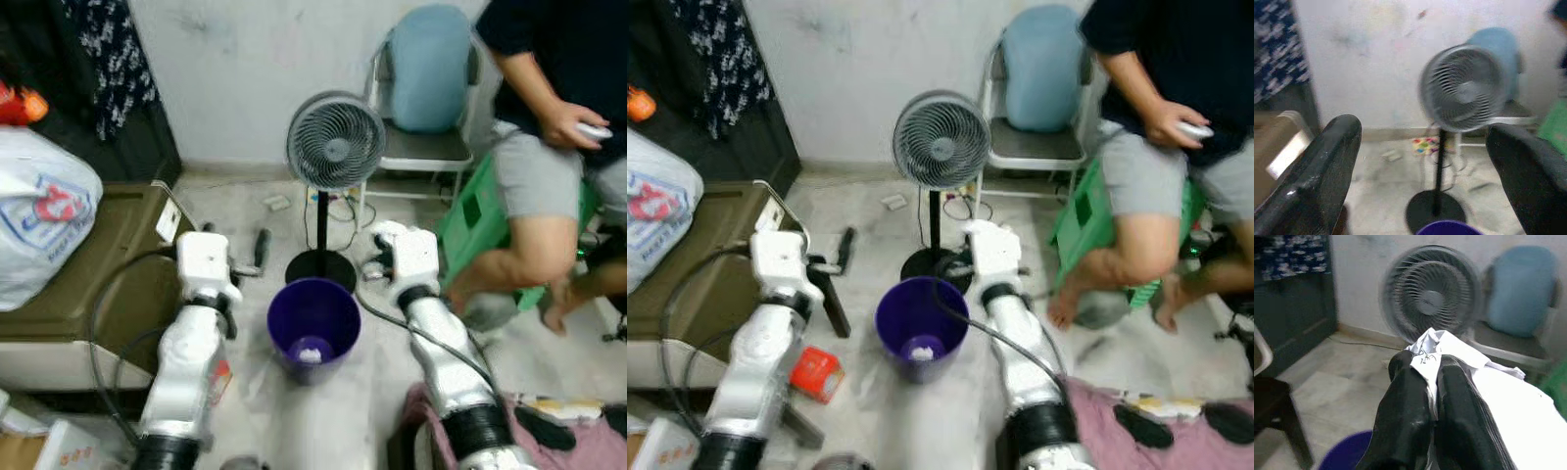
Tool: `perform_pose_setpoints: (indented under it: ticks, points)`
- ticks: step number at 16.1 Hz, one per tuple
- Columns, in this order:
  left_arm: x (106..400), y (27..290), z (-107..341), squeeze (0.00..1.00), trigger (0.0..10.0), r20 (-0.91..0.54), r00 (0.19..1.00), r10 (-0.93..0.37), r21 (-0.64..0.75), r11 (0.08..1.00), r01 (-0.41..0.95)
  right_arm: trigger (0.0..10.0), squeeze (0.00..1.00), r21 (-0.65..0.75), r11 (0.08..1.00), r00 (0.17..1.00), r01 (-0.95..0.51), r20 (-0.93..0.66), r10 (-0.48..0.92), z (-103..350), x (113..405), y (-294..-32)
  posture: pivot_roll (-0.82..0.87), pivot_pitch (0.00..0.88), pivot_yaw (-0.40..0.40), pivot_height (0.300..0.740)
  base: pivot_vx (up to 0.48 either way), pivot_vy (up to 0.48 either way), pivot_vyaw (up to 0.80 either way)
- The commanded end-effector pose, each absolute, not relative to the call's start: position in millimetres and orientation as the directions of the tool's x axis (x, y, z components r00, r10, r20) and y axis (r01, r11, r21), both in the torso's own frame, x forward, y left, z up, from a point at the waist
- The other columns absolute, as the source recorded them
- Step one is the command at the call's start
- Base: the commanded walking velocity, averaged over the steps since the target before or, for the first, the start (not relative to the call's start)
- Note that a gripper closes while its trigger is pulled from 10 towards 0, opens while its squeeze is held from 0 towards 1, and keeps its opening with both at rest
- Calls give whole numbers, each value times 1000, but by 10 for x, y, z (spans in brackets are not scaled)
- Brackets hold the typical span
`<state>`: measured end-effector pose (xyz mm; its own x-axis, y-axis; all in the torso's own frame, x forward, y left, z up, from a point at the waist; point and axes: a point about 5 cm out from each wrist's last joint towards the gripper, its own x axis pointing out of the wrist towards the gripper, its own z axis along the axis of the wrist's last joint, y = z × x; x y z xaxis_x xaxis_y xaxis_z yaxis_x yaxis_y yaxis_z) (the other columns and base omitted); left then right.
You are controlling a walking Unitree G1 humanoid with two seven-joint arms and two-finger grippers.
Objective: Clean up the room
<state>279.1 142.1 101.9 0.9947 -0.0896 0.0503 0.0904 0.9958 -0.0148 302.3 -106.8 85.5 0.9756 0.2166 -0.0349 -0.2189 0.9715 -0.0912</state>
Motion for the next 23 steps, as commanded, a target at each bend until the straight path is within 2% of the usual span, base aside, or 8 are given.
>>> perform_pose_setpoints:
  ticks: [1,7,17,23]
  points:
    - [2800,1422,1029,0,10000,51,995,-89,-12,996,89,10000,0,-100,969,974,-226,-16,226,916,3056,-1056,79,0,-22,740,281,0,0]
    - [2803,1427,1020,0,10000,40,997,-72,-3,997,73,10000,0,-100,968,973,-230,-16,230,912,3058,-1052,83,0,-22,740,0,0,0]
    - [2808,1412,1013,0,10000,32,997,-75,-5,997,76,10000,0,-103,968,973,-230,-13,230,916,3060,-1050,80,0,-24,740,0,0,800]
    - [2812,1405,1021,0,10000,38,996,-78,-13,997,79,10000,0,-93,971,975,-221,-11,221,919,3065,-1057,76,0,-23,740,0,0,0]
